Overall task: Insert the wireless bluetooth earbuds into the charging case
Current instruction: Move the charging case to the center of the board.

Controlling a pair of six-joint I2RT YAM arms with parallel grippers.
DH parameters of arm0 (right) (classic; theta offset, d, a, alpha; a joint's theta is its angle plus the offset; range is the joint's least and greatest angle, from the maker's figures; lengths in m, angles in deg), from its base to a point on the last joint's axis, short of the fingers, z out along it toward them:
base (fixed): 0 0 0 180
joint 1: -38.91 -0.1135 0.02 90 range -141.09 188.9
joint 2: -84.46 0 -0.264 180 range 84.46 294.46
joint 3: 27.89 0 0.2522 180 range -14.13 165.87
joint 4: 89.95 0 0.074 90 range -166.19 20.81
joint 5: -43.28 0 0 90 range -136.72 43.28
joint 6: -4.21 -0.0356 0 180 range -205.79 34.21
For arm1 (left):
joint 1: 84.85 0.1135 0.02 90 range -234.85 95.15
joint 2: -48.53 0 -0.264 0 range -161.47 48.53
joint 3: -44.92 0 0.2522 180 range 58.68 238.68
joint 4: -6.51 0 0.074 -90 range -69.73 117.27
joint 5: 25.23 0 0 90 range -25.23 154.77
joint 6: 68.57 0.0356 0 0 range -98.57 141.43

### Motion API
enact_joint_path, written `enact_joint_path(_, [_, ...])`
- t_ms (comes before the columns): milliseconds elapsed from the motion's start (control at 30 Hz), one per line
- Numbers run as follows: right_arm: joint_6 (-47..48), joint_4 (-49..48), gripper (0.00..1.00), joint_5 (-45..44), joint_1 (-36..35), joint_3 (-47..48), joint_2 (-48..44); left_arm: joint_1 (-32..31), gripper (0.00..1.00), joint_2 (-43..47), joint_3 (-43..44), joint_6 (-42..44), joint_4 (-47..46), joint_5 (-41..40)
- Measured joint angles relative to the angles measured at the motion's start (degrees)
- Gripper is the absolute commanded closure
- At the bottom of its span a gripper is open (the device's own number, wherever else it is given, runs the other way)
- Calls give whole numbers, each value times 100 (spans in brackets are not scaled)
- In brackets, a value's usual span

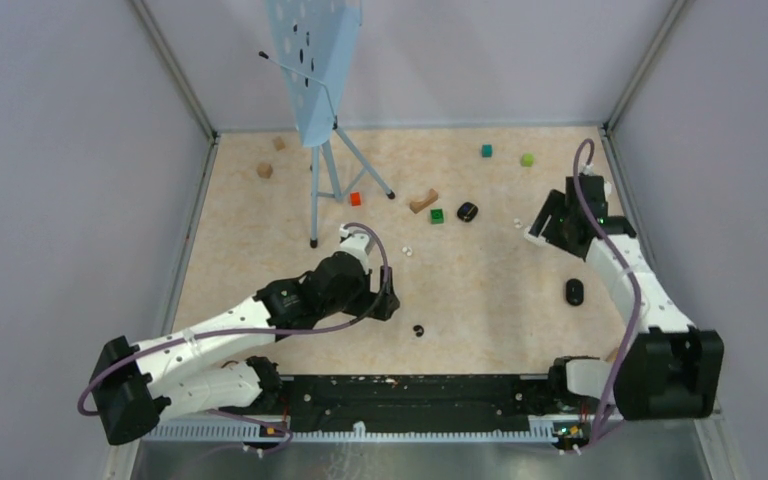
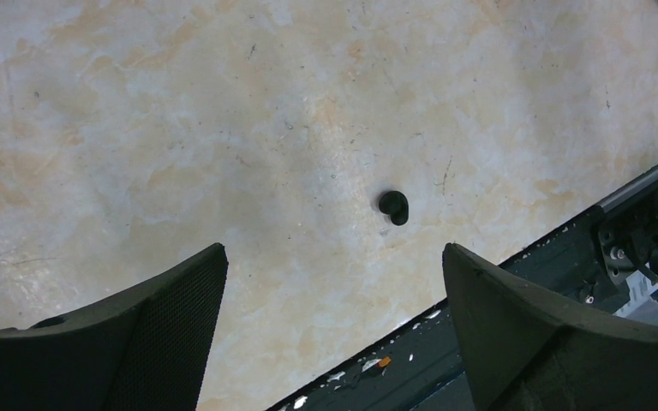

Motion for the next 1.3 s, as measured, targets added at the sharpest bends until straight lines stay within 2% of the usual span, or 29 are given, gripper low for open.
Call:
enact_joint_path(233, [234,-31,29,-114,254,1043,2149,0,1,28,-2,107,-66,260])
enact_joint_path(400, [382,-48,29,96,476,1394,3018,0,1,282,-96,212,-116,302])
enact_joint_path(600, [634,-177,30,413,625,1532,3233,0,1,385,-195,267,-151,334])
enact_joint_path(833, [852,-378,32,597,625,1672,3539,0,1,658,-476,258,-621,782])
enact_joint_path(967, [925,-415,39,671,625,1766,3738,0,1,632,-485,269,-678,916])
enact_joint_path(1300, [925,-732,41,796,404,1314,3438,0,1,584,-496,468,-1010,1366])
